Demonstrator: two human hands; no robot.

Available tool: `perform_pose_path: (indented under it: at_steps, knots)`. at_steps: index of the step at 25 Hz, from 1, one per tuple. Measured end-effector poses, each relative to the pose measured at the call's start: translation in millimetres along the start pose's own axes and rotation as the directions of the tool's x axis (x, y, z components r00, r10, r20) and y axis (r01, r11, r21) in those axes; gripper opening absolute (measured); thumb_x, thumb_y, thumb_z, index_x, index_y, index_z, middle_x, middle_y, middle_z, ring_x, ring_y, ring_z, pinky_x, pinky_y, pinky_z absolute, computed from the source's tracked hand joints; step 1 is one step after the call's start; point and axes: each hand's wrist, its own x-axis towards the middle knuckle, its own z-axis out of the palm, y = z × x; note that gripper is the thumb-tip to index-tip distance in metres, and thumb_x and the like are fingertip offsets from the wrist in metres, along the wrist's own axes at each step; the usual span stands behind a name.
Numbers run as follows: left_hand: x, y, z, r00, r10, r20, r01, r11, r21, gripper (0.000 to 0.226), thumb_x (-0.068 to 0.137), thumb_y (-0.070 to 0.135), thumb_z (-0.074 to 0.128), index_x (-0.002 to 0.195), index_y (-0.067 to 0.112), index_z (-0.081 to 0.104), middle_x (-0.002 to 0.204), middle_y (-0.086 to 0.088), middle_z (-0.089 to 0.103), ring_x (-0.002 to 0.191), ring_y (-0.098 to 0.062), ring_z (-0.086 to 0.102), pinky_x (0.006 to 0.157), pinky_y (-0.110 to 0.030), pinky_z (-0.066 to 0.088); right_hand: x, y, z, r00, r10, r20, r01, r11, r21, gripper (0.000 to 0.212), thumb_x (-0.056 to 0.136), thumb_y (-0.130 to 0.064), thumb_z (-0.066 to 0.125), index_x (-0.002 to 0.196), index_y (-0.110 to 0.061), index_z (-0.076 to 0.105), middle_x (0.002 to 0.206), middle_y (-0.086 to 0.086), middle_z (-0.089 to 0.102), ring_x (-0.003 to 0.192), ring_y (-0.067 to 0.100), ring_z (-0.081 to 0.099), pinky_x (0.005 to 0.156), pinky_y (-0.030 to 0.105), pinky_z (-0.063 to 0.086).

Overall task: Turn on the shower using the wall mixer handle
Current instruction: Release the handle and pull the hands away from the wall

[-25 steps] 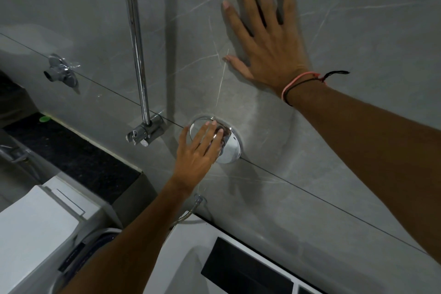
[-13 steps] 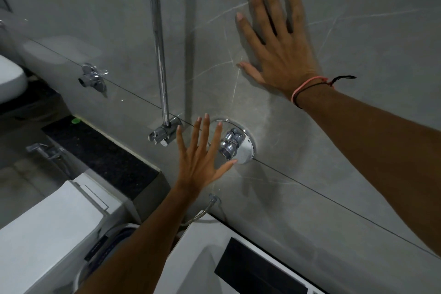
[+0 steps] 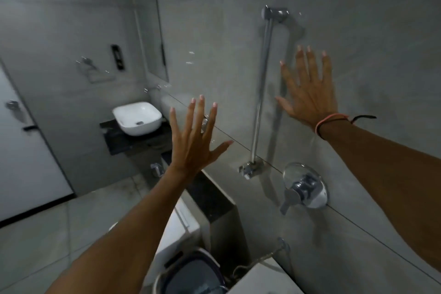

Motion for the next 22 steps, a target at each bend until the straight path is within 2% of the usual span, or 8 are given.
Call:
perform_pose_path:
  at_steps: [1, 3, 5, 8, 11, 16, 20, 22]
  knots:
    - [3.8, -10.8, -11.8, 1.000, -0.022, -0.006, 0.022, 1.000, 0.011, 0.100, 0.089, 0.085, 0.026, 0.161, 0.016, 0.027, 0.169, -0.021, 0.022, 0.156, -0.039, 0.022, 0.118, -0.073, 0.016, 11.3, -1.8, -11.1, 1.000, 0.022, -0.006, -0.022, 0.999, 0.036, 0.091, 0.101, -0.059, 0.055, 0.172, -0.010, 0.028, 0.173, 0.036, 0.011, 0.161, 0.054, 0.013, 0.126, 0.071, 0.004]
    - [-9.1, -78.0, -95.9, 0.990, -0.084, -0.110, 0.104, 0.976, 0.190, 0.099, 0.090, 0.085, 0.023, 0.163, 0.017, 0.021, 0.170, -0.019, 0.017, 0.157, -0.037, 0.017, 0.119, -0.074, 0.014, 57.3, -42.6, -81.6, 0.987, -0.021, -0.158, 0.042, 0.991, 0.130, 0.092, 0.101, -0.059, 0.057, 0.172, -0.010, 0.027, 0.173, 0.036, 0.009, 0.162, 0.053, 0.011, 0.126, 0.070, 0.001]
    - [6.3, -108.6, -119.0, 0.990, -0.125, -0.060, 0.136, 0.962, 0.237, 0.099, 0.090, 0.085, 0.022, 0.163, 0.018, 0.019, 0.170, -0.019, 0.016, 0.158, -0.036, 0.015, 0.118, -0.074, 0.015, 82.2, -56.0, -105.4, 0.990, 0.049, -0.134, -0.024, 0.983, 0.184, 0.092, 0.101, -0.060, 0.056, 0.173, -0.010, 0.026, 0.174, 0.035, 0.008, 0.162, 0.052, 0.010, 0.127, 0.069, 0.001]
    - [-8.9, -160.3, -188.3, 0.980, -0.148, -0.136, 0.190, 0.901, 0.390, 0.100, 0.089, 0.086, 0.019, 0.163, 0.019, 0.017, 0.170, -0.020, 0.015, 0.158, -0.037, 0.015, 0.118, -0.074, 0.015, 113.1, -95.2, -162.3, 0.958, 0.022, -0.285, 0.052, 0.967, 0.248, 0.094, 0.101, -0.065, 0.051, 0.173, -0.011, 0.024, 0.175, 0.034, 0.008, 0.163, 0.050, 0.009, 0.128, 0.068, 0.004]
    - [-25.3, -217.4, -266.1, 0.962, -0.176, -0.207, 0.256, 0.843, 0.472, 0.100, 0.088, 0.086, 0.013, 0.164, 0.021, 0.012, 0.171, -0.018, 0.011, 0.158, -0.037, 0.011, 0.119, -0.073, 0.014, 149.5, -132.8, -230.7, 0.939, 0.020, -0.344, 0.096, 0.943, 0.318, 0.096, 0.101, -0.068, 0.047, 0.174, -0.012, 0.021, 0.175, 0.033, 0.005, 0.164, 0.049, 0.006, 0.129, 0.067, 0.003]
    - [-61.7, -278.6, -390.7, 0.932, -0.240, -0.271, 0.360, 0.691, 0.627, 0.100, 0.088, 0.086, 0.008, 0.164, 0.021, 0.008, 0.172, -0.017, 0.007, 0.159, -0.035, 0.007, 0.120, -0.073, 0.011, 177.2, -192.5, -327.3, 0.871, 0.041, -0.490, 0.189, 0.892, 0.410, 0.095, 0.101, -0.067, 0.049, 0.174, -0.013, 0.023, 0.175, 0.034, 0.008, 0.163, 0.049, 0.009, 0.128, 0.066, 0.000]
    - [-106.7, -313.8, -503.3, 0.894, -0.245, -0.375, 0.447, 0.543, 0.711, 0.098, 0.089, 0.084, 0.014, 0.164, 0.022, 0.009, 0.172, -0.017, 0.008, 0.159, -0.033, 0.009, 0.119, -0.073, 0.011, 191.4, -240.2, -423.4, 0.811, 0.069, -0.581, 0.265, 0.842, 0.470, 0.096, 0.102, -0.071, 0.037, 0.175, -0.014, 0.014, 0.176, 0.032, 0.001, 0.165, 0.047, 0.004, 0.129, 0.066, 0.000]
    - [-122.4, -321.3, -533.7, 0.886, -0.260, -0.383, 0.463, 0.471, 0.751, 0.098, 0.090, 0.084, 0.013, 0.164, 0.021, 0.009, 0.172, -0.017, 0.009, 0.159, -0.033, 0.011, 0.119, -0.073, 0.012, 193.1, -256.5, -450.5, 0.794, 0.076, -0.604, 0.301, 0.814, 0.498, 0.096, 0.102, -0.072, 0.034, 0.175, -0.014, 0.012, 0.176, 0.032, 0.001, 0.165, 0.047, 0.005, 0.129, 0.066, 0.001]
